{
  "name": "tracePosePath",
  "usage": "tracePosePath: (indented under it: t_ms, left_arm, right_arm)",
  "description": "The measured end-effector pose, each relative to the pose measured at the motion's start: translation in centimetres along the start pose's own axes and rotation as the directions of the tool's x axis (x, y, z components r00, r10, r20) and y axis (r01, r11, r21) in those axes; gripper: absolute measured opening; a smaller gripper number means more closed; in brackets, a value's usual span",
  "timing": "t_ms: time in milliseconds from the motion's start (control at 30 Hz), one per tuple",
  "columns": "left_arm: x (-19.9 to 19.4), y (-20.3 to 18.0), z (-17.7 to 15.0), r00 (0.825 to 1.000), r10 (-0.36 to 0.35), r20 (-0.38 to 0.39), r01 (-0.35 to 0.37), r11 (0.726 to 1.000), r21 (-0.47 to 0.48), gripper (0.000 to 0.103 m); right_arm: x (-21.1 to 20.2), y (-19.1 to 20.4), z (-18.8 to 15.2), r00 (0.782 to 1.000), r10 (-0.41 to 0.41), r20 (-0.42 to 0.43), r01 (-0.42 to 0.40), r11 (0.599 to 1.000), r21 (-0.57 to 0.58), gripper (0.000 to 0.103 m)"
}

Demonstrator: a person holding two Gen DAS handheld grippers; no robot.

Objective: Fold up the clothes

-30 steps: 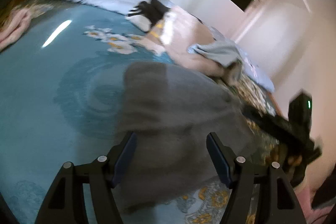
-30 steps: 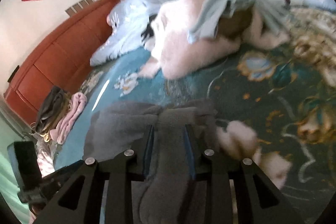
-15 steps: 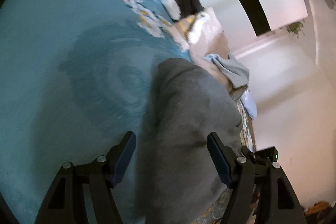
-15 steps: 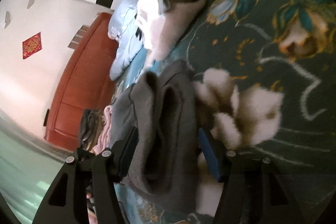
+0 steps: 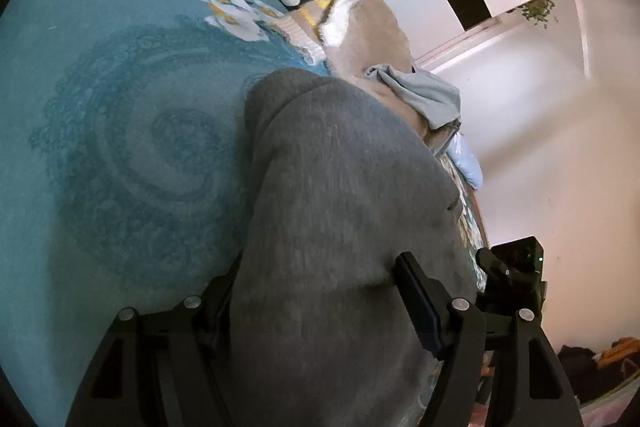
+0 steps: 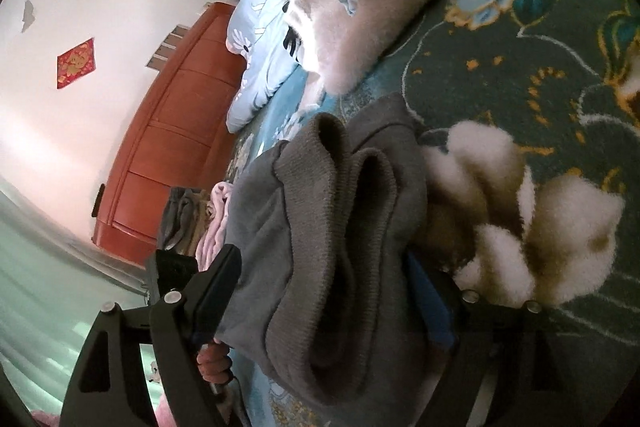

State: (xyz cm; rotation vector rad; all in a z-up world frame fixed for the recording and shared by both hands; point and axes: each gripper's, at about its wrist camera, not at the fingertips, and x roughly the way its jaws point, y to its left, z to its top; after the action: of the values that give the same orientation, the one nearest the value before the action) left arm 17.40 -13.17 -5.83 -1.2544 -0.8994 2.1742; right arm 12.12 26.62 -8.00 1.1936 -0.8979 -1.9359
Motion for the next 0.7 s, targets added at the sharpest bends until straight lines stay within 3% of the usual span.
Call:
tracePosePath:
  t_ms: [167,300,400,700]
  left_arm:
    - [-0.2,-0.1,-0.1,1.0,-0.002,0.004,0.002,1.0,0.016,0.074]
    - [-0.4,0.1,-0.2,1.0,-0.018,0.006,0.017,1.0,0.016,0.074]
    - [-0.6,0.2,-0.3,1.0,-0.023,0.01,0.023,0.999,0.023,0.074]
    - [-0.8,0.4,-0.2,0.999,-0.043,0.011,0.043,0.999,0.003,0.074]
  right_arm:
    - [-0.4,1.0,-0.2,0.997,-0.081,-0.013,0.079,0.993,-0.082,0.083]
    - [-2.9,0.8,0.3,0.987,-0.136,0.086,0.143,0.987,-0.079,0.084]
    - [-2.9,-0.8,0.8,0.988,-0.146,0.038,0.146,0.989,0.005,0.084]
    - [2.7,2.1,1.3,0.989,-0.113,-0.094,0.105,0.991,-0.086,0.086]
